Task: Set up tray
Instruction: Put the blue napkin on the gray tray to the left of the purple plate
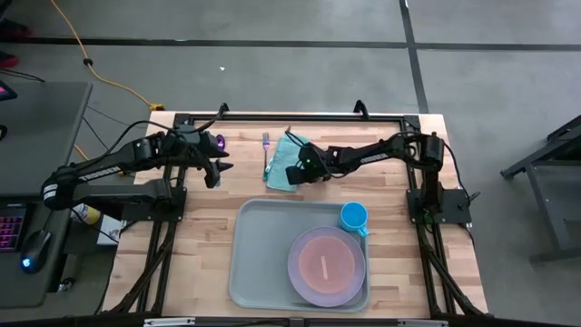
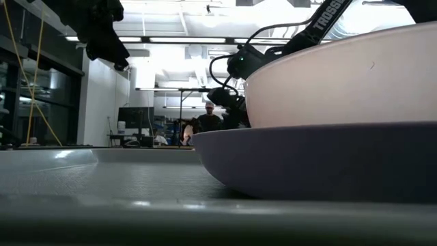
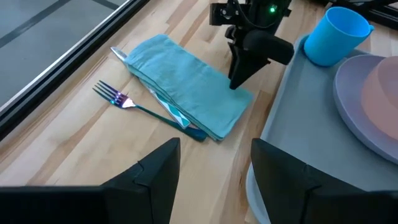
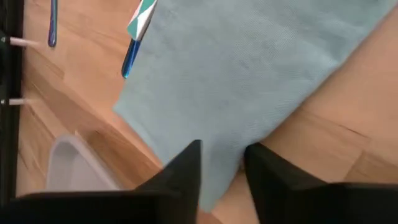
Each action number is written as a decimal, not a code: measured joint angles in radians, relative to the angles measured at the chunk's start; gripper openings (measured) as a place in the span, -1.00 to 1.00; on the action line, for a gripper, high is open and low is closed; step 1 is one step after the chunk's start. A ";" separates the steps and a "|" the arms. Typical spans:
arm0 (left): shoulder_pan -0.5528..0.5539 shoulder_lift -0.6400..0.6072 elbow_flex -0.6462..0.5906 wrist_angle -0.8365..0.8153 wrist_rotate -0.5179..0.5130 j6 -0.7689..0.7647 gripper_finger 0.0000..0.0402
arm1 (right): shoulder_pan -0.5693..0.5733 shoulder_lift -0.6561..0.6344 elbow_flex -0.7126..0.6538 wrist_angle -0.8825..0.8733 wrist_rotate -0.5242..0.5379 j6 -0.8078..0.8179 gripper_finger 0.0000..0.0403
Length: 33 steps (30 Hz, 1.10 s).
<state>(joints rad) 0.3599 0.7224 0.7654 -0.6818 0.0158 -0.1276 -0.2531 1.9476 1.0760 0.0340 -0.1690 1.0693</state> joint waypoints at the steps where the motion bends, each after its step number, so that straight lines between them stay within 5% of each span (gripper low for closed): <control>1: 0.000 0.000 0.000 -0.002 0.000 0.000 0.13 | 0.000 0.000 0.000 0.001 0.000 -0.005 -0.70; 4: 0.000 0.000 0.000 -0.002 0.000 0.000 0.13 | 0.000 0.000 0.000 0.007 -0.016 -0.042 -0.95; 19: 0.000 0.000 0.000 -0.002 0.000 0.000 0.13 | 0.001 -0.009 0.015 0.060 -0.002 -0.055 -1.00; 33: 0.000 0.000 0.000 0.000 0.003 0.000 0.13 | -0.002 -0.170 0.056 0.012 0.043 -0.163 -1.00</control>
<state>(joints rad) 0.3595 0.7227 0.7654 -0.6823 0.0193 -0.1280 -0.2550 1.7775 1.1324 0.0456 -0.1256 0.9063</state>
